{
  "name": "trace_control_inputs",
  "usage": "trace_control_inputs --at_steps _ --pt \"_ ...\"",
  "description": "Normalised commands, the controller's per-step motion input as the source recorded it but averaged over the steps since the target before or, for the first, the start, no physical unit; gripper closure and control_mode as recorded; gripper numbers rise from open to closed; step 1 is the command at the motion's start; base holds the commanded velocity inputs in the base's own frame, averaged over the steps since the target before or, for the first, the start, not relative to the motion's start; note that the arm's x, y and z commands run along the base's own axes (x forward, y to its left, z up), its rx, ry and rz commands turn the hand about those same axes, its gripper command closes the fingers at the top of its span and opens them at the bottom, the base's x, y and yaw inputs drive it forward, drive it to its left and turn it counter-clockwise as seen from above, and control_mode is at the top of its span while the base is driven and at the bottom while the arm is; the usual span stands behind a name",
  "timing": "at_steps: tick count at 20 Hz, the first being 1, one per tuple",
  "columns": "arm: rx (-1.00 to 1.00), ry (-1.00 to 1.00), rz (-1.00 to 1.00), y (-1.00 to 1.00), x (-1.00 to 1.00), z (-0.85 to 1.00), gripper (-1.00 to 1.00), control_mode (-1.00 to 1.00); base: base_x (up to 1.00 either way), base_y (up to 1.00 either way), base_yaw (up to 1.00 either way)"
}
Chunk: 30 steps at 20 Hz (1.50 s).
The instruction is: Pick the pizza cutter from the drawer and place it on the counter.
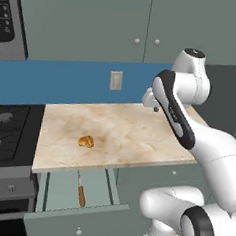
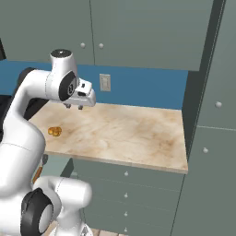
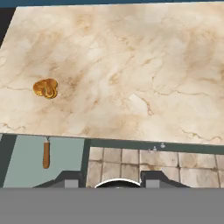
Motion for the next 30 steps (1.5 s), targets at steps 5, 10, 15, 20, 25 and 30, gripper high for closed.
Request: trace_control_inputs --at_steps 5,10,15,20,25,30 --pt "-0.01 -0.03 0.0 0.09 -0.27 0.0 -1.0 -1.0 0.0 0.0 0.0" --pt "-0.03 -0.08 0.04 0.55 -0.59 -0.28 -1.0 -1.0 0.0 0.0 0.0" --pt "0.0 -0.02 0.08 0.77 -0.52 -0.46 -1.0 -1.0 0.0 0.0 0.0" --pt "0.0 0.03 0.05 0.76 -0.23 -0.68 -1.0 -1.0 0.0 0.0 0.0" --pt "-0.03 0.08 0.03 0.88 0.0 -0.86 -1.0 -1.0 0.0 0.0 0.0" --pt "-0.06 0.11 0.02 0.86 0.06 -0.92 -1.0 -1.0 0.0 0.0 0.0"
